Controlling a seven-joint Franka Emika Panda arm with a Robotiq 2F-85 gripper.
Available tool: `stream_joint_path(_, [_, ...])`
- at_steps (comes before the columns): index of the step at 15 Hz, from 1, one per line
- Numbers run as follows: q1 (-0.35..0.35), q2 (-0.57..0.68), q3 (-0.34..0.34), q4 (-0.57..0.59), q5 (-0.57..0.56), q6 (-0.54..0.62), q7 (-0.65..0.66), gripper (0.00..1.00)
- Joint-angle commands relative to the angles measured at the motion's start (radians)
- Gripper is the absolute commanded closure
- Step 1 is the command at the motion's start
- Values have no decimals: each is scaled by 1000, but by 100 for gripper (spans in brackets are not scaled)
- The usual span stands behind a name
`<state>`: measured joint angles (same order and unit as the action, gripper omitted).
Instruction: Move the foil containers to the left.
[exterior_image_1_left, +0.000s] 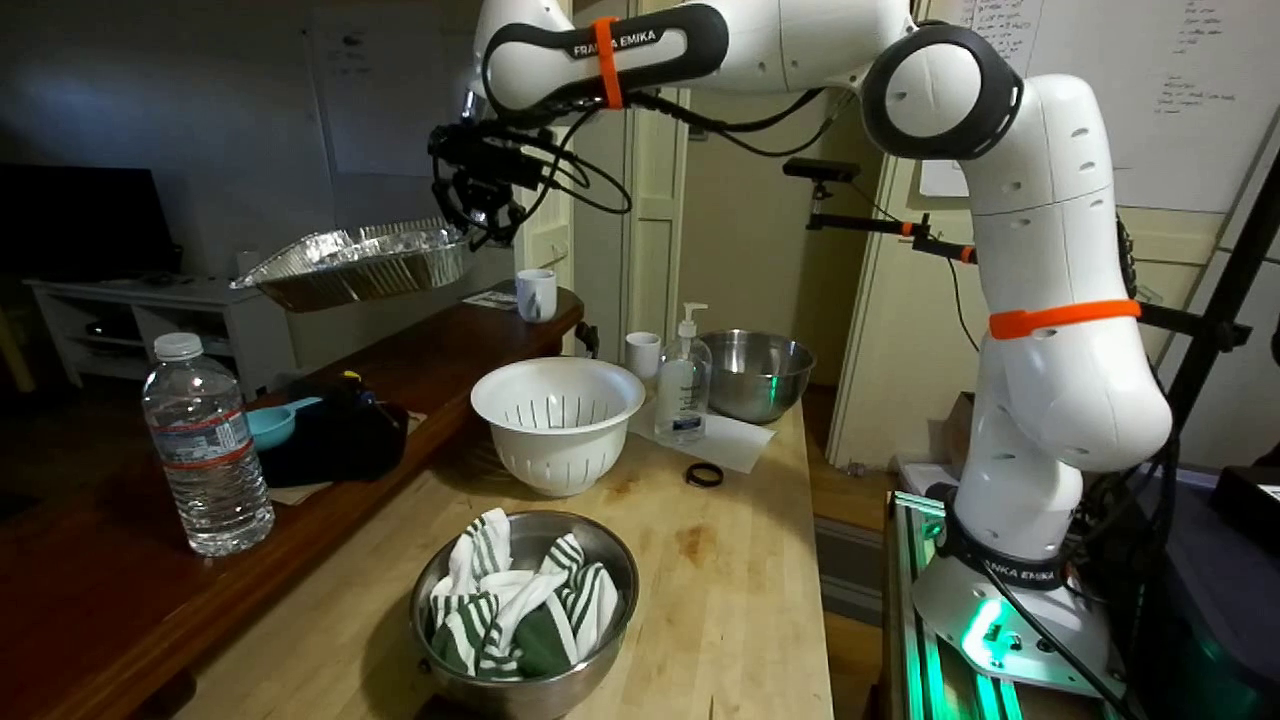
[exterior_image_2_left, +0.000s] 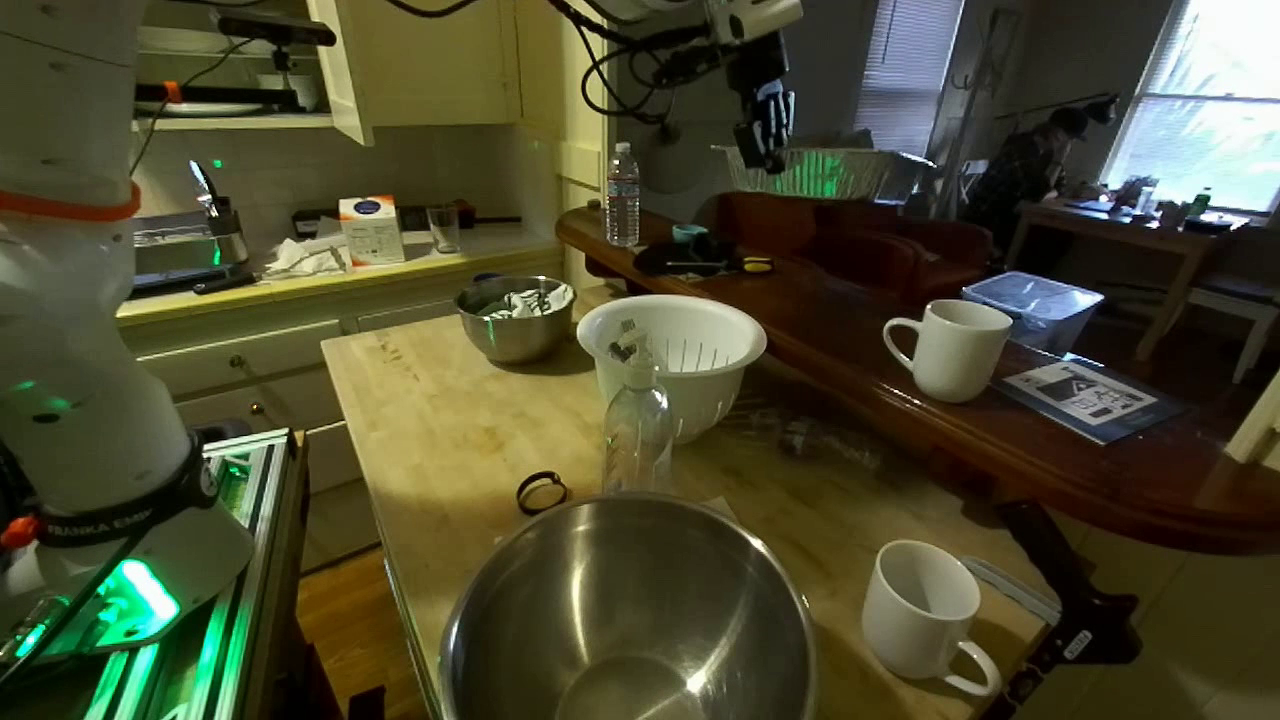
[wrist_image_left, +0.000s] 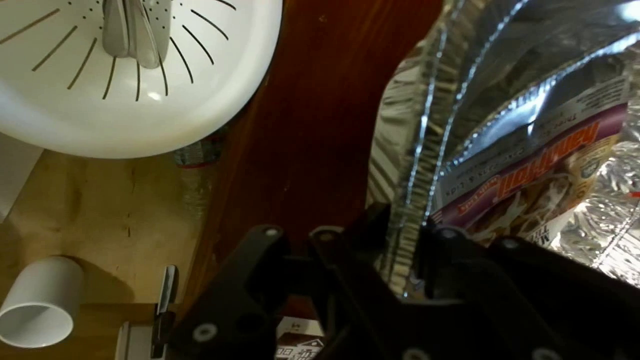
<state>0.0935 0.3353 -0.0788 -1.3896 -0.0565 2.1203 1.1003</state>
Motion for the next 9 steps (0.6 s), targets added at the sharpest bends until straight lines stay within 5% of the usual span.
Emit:
stream_joint_path(1, [39, -56, 12, -10, -47, 13, 87, 96])
stream_joint_path(3, [53, -95, 15, -30, -51, 25, 93, 96])
stream_joint_path(4, [28, -53, 27, 9, -37, -2, 62, 86])
stream_joint_path(9, [51, -81, 16, -3, -36, 2, 67, 86])
